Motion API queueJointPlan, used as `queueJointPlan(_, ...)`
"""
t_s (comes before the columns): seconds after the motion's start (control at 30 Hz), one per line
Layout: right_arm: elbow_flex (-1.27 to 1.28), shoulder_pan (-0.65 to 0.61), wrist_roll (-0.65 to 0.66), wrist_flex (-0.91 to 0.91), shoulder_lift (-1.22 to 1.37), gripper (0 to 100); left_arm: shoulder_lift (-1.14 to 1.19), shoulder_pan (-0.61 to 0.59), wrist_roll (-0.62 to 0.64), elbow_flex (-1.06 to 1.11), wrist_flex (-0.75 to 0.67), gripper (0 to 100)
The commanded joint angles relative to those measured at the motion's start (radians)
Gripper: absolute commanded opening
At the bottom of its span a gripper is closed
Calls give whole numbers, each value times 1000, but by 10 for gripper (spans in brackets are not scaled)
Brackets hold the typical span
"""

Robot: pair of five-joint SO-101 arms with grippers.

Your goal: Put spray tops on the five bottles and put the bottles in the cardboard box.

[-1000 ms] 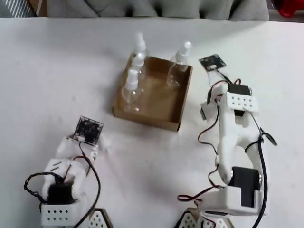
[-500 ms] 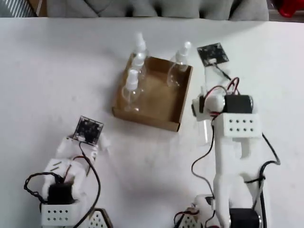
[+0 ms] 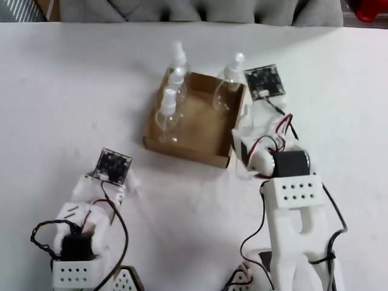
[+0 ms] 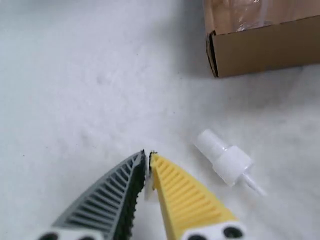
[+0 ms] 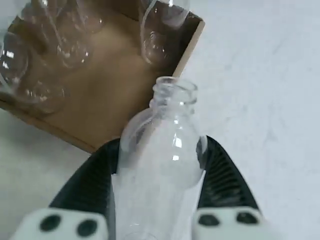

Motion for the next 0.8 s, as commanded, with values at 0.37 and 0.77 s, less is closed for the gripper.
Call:
queueJointPlan(0.37,175,21,-244,-334,-33,16,-16,2,-2,-2,-23,24)
queueJointPlan(0.77,301,59,-285,-481,-33,16,-18,-5,104,-57,-23,24)
